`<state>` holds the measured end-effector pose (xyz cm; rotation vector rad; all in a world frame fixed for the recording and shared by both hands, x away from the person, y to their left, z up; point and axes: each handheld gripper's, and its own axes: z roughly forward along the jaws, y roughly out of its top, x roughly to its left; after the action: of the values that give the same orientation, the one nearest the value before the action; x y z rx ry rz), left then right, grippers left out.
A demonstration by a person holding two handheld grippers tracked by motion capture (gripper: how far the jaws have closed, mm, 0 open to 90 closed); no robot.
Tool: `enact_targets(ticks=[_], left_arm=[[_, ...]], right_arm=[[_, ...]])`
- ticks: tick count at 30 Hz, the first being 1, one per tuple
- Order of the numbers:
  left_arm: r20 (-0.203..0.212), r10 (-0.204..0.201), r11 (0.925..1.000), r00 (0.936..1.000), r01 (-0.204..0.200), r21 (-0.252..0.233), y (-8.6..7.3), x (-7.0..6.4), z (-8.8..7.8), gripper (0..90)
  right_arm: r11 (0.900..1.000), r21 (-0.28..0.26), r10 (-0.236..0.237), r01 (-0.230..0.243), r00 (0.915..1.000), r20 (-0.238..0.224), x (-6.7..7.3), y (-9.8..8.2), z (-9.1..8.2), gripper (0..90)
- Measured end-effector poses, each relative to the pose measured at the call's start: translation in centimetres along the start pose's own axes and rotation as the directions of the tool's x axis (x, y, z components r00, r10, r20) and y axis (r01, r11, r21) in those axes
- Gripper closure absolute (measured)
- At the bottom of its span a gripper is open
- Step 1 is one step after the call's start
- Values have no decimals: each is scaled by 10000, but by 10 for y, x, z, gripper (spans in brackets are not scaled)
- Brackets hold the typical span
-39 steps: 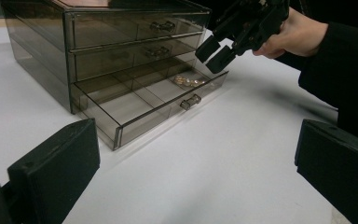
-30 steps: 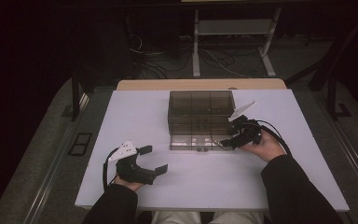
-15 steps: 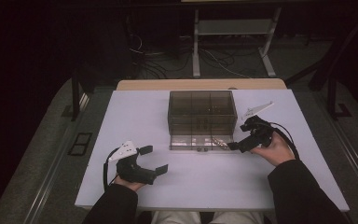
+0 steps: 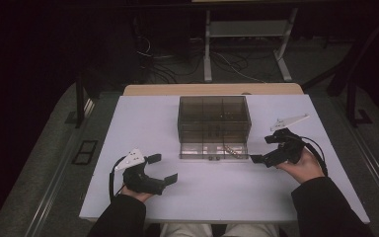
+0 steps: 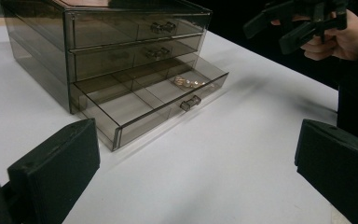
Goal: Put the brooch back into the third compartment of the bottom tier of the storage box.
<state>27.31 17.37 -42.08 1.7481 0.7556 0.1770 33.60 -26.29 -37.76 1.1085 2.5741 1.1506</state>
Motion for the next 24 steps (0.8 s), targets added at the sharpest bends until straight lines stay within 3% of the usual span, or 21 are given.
enact_targets(ticks=[24], left_arm=[[-13, -36, 10000, 10000, 36, 19, 0, 0, 0, 0]], right_arm=[[9938, -742, 835, -832, 9965, 15, 9, -49, -23, 2]])
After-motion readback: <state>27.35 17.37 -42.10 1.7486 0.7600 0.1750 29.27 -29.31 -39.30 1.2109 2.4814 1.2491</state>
